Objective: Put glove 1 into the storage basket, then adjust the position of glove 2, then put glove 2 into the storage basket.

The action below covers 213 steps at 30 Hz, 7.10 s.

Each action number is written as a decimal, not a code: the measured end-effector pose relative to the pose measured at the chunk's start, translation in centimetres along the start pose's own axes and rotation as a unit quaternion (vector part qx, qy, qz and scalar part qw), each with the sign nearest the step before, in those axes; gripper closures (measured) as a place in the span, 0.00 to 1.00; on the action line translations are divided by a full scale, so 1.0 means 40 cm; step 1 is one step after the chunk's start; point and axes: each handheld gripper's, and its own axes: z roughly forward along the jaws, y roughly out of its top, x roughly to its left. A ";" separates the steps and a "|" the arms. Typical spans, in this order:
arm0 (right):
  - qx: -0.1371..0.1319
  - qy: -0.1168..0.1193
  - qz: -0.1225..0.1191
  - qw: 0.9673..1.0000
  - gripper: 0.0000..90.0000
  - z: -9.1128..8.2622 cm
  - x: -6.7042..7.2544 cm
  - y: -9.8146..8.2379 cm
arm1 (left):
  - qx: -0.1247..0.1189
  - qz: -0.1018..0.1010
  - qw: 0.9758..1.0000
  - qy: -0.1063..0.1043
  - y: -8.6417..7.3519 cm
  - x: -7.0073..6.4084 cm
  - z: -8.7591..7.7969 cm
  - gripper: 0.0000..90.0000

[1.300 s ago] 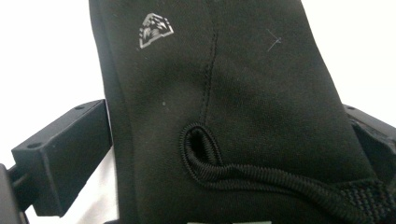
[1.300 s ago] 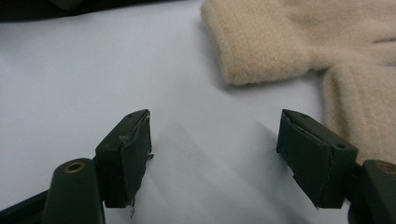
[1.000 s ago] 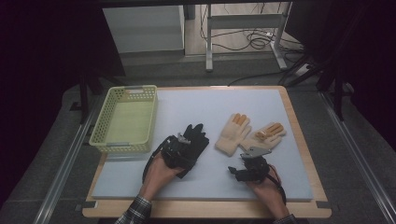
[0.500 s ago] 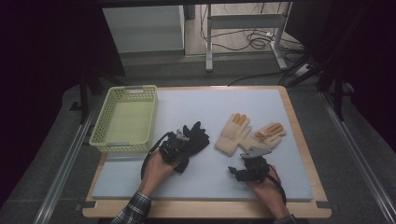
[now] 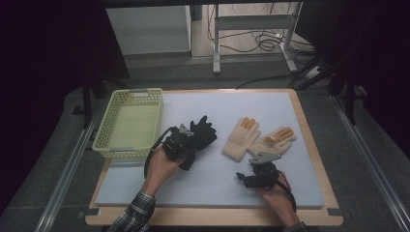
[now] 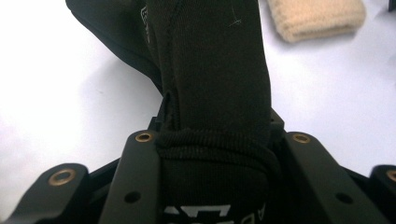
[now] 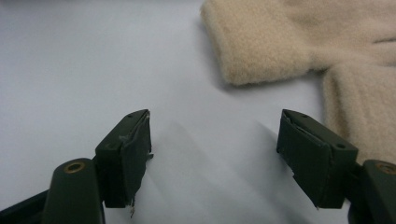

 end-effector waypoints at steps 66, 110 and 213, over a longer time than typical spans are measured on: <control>-0.001 -0.002 -0.001 1.000 0.28 0.001 0.000 0.000 | 0.004 -0.190 0.963 0.191 -0.117 0.504 -0.185 0.65; -0.002 -0.002 -0.001 1.000 0.28 0.001 0.000 0.000 | 0.161 -0.256 0.943 0.139 -0.189 0.588 -0.096 0.64; -0.003 0.022 0.041 0.999 0.22 -0.032 -0.005 0.066 | -0.053 -0.007 0.999 -0.005 -0.286 -0.005 0.008 0.01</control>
